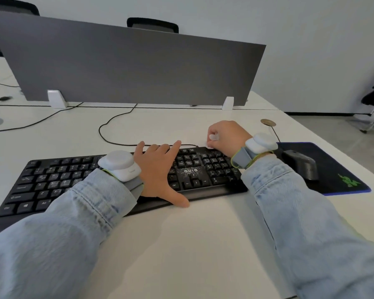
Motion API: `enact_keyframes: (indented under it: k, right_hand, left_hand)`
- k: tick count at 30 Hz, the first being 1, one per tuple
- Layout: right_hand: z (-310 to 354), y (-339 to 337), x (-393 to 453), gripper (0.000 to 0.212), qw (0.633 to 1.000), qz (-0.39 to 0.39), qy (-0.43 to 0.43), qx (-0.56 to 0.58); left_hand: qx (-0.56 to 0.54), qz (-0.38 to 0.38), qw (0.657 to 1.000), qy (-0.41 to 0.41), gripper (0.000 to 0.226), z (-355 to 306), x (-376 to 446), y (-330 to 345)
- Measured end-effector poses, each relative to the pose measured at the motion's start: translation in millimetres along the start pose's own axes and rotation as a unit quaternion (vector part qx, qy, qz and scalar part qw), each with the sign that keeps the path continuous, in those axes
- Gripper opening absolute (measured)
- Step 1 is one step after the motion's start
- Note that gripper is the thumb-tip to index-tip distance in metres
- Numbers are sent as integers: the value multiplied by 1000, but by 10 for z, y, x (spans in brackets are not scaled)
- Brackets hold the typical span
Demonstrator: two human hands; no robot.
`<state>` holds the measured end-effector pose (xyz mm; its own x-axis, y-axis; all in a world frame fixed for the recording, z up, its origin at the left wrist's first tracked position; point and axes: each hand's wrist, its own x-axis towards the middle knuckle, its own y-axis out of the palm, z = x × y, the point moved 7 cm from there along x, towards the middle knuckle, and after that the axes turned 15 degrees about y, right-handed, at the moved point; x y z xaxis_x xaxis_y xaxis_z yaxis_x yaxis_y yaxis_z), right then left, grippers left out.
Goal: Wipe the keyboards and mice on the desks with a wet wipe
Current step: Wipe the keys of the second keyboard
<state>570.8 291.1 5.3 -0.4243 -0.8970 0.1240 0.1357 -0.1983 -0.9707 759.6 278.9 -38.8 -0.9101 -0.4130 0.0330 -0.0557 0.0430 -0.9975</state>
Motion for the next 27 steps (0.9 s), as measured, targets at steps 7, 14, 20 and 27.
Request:
enact_keyframes:
  k: [7, 14, 20, 27]
  right_hand:
    - [272, 43, -115, 8, 998, 6, -44, 53]
    - [286, -18, -199, 6, 996, -13, -43, 73]
    - [740, 182, -382, 5, 989, 35, -124, 70]
    - [460, 104, -309, 4, 996, -17, -82, 42]
  left_hand:
    - [-3, 57, 998, 8, 164, 108, -25, 28]
    - [-9, 103, 995, 1, 158, 206, -312, -16]
    - [18, 143, 990, -5, 160, 280, -512, -4]
    - [-4, 77, 997, 15, 152, 201, -493, 30]
